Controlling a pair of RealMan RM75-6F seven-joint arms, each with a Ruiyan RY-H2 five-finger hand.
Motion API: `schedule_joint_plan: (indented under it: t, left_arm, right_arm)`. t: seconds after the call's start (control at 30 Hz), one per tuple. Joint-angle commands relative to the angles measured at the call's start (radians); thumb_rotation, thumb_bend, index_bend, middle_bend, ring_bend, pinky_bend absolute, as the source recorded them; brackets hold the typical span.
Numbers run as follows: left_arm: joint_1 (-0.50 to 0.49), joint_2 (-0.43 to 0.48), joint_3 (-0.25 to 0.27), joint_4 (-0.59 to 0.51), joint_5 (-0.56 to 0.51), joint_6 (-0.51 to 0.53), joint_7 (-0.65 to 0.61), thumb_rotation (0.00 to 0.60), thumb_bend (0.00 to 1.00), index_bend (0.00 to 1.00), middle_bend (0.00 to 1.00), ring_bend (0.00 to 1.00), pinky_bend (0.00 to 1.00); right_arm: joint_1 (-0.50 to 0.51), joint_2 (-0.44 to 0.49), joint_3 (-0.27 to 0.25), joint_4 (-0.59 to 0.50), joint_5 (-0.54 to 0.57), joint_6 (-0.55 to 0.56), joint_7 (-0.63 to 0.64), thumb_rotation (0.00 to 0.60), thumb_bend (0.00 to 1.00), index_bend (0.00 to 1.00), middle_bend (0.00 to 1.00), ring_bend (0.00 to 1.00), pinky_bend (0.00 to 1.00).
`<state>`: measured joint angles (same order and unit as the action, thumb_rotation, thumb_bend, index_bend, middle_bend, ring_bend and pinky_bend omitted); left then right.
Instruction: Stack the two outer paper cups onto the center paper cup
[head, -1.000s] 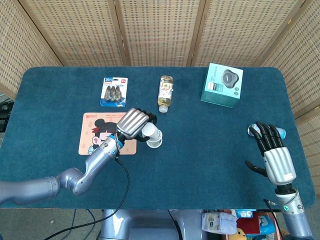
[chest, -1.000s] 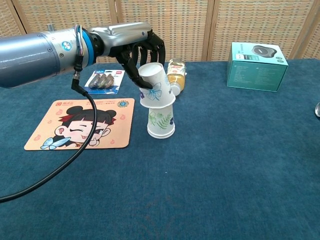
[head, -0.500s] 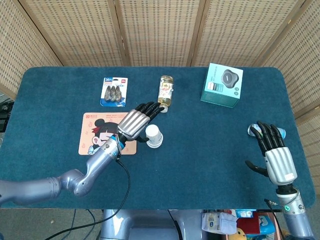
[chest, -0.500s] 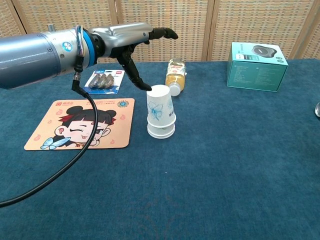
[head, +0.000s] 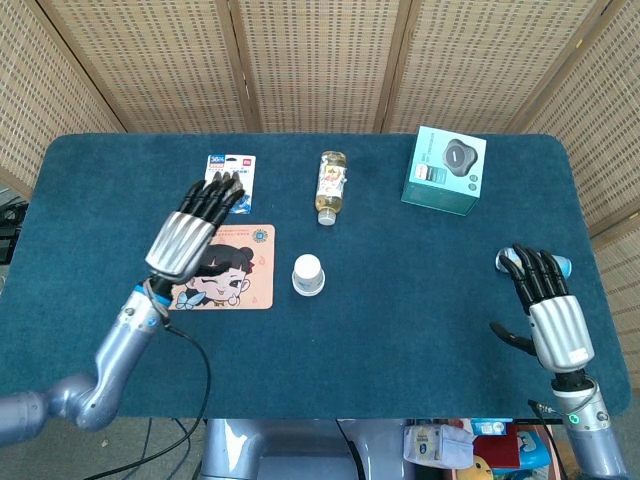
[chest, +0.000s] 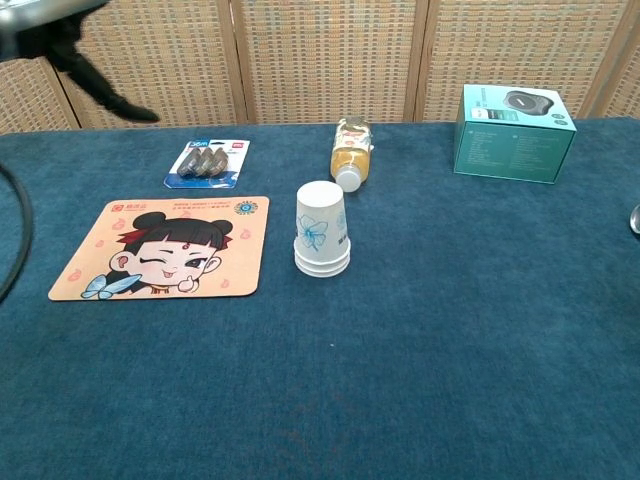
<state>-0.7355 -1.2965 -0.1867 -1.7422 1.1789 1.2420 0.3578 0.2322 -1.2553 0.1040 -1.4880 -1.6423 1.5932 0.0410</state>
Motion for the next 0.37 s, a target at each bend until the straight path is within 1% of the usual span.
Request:
schedule_joint_plan:
  t: [0.03, 0.1, 0.17, 0.23, 0.37]
  left_arm:
    - [0.170, 0.105, 0.100, -0.073, 0.037, 0.152, -0.042, 0.600, 0.17, 0.00, 0.00, 0.00, 0.00]
    - [0.248, 0.133, 0.148, -0.063, 0.061, 0.221, -0.068, 0.600, 0.17, 0.00, 0.00, 0.00, 0.00]
    - [0.308, 0.150, 0.182, -0.051, 0.059, 0.261, -0.100, 0.600, 0.17, 0.00, 0.00, 0.00, 0.00]
    - [0.361, 0.160, 0.206, -0.029, 0.057, 0.289, -0.141, 0.600, 0.17, 0.00, 0.00, 0.00, 0.00]
    - [0.430, 0.164, 0.228, 0.008, 0.058, 0.317, -0.221, 0.600, 0.17, 0.00, 0.00, 0.00, 0.00]
  right_arm:
    - [-0.002, 0.000, 0.004, 0.008, 0.010, -0.005, -0.031, 0.600, 0.00, 0.08, 0.00, 0.00, 0.00]
    - [-0.004, 0.001, 0.005, 0.004, 0.018, -0.010, -0.056, 0.600, 0.00, 0.08, 0.00, 0.00, 0.00]
    - [-0.006, 0.006, 0.004, -0.007, 0.024, -0.015, -0.070, 0.600, 0.00, 0.08, 0.00, 0.00, 0.00]
    - [-0.010, 0.015, 0.003, -0.025, 0.033, -0.024, -0.094, 0.600, 0.00, 0.08, 0.00, 0.00, 0.00]
    - [-0.017, 0.031, 0.001, -0.065, 0.049, -0.035, -0.132, 0.600, 0.00, 0.08, 0.00, 0.00, 0.00]
